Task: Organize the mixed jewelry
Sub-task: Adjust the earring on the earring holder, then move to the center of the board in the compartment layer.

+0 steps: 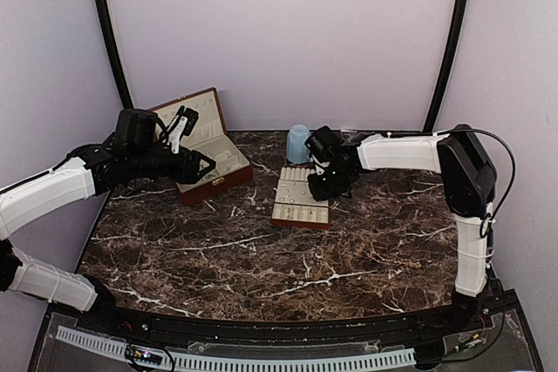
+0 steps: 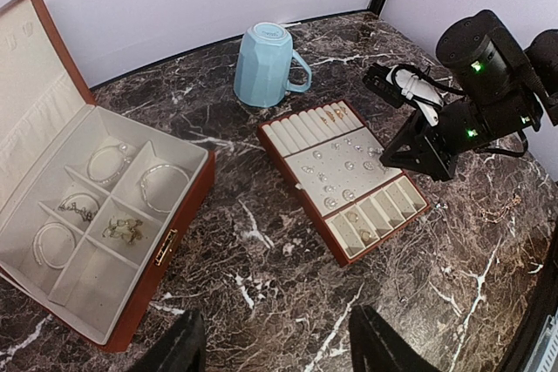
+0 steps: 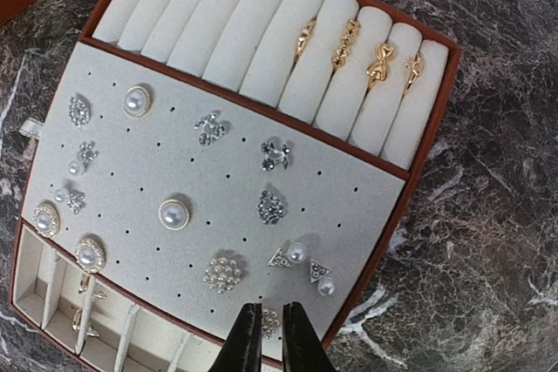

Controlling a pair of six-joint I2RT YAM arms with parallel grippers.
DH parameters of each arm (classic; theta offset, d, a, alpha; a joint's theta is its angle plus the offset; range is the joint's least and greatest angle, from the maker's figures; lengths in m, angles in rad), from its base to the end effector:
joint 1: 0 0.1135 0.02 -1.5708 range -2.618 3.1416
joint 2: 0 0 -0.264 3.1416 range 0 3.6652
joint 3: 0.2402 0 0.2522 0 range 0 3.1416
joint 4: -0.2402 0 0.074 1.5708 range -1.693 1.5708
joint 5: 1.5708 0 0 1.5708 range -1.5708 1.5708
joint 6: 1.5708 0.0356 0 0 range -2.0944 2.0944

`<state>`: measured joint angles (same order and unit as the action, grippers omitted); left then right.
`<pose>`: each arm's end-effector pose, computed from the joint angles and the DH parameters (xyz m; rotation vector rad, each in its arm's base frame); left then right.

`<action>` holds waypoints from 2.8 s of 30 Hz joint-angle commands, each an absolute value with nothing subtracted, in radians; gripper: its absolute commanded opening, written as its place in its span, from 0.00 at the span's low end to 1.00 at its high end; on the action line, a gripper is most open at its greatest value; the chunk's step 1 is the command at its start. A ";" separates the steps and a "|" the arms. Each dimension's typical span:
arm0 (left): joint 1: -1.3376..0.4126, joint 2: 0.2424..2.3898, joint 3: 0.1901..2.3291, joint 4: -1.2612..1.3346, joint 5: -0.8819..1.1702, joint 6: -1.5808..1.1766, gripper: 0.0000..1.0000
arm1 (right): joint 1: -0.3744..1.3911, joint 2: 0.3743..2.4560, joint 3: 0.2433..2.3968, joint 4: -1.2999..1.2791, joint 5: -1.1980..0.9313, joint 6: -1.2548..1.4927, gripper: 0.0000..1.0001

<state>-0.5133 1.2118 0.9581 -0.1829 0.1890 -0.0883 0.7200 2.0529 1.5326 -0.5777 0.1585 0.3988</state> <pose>0.2390 -0.1424 0.3112 0.5512 1.9702 -0.5702 0.3304 0.2823 0.1805 -0.3743 2.6281 0.1606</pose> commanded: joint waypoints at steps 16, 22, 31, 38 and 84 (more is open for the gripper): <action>-0.512 1.212 0.964 -0.204 0.180 -0.069 0.59 | 0.727 2.051 1.494 -0.534 0.103 0.430 0.09; -0.512 1.215 0.964 -0.204 0.179 -0.069 0.59 | 0.727 2.066 1.471 -0.530 0.121 0.462 0.08; -0.512 1.154 0.931 -0.162 0.157 -0.072 0.58 | 0.727 2.037 1.462 -0.524 0.152 0.478 0.09; -0.512 1.041 0.867 -0.077 0.092 -0.068 0.59 | 0.727 1.998 1.501 -0.541 0.169 0.471 0.14; -0.436 1.274 0.892 -0.068 0.117 -0.121 0.67 | 0.755 1.814 1.149 -0.341 0.155 0.611 0.26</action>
<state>-0.4385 1.3144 0.8680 -0.0757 0.1143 -0.1204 0.7399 1.7828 1.1095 -0.3080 0.0925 0.5877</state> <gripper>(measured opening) 0.674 0.271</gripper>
